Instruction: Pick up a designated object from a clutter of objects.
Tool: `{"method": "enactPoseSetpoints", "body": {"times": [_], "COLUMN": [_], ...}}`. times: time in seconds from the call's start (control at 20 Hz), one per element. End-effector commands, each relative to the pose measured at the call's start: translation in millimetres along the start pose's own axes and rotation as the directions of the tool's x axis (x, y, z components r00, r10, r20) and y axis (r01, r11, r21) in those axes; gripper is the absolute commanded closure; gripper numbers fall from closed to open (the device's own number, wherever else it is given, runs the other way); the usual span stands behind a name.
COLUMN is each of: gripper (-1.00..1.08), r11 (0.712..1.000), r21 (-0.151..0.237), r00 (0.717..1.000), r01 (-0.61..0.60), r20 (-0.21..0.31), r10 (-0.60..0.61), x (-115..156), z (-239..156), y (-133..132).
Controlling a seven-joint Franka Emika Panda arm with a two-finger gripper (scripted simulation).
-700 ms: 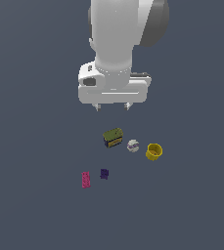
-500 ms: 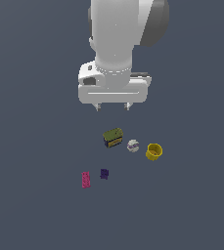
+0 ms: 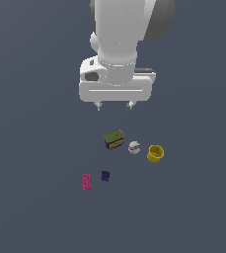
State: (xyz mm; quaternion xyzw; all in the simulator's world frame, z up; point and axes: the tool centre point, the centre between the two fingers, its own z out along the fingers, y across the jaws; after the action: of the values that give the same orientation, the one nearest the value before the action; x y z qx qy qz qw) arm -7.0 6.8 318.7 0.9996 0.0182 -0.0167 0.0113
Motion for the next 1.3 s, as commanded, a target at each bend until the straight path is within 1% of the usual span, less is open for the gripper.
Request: {"method": "enactPoseSetpoints", "body": {"times": [0.0, 0.3, 0.6, 0.85, 1.25], "gripper": [-0.92, -0.92, -0.92, -0.92, -0.92], "r11": [1.0, 1.0, 1.0, 0.999, 0.997], "r21": [0.0, 0.002, 0.007, 0.011, 0.019], "r00": [1.0, 1.0, 1.0, 0.999, 0.997], "r01": [-0.001, -0.008, -0.023, -0.041, -0.075], "r20": [0.001, -0.002, -0.006, -0.011, -0.021], "r10": [0.001, 0.008, 0.023, 0.041, 0.075], "x": [1, 14, 38, 65, 104], "z": [2, 14, 41, 77, 149], "y": [0, 2, 7, 12, 24]}}
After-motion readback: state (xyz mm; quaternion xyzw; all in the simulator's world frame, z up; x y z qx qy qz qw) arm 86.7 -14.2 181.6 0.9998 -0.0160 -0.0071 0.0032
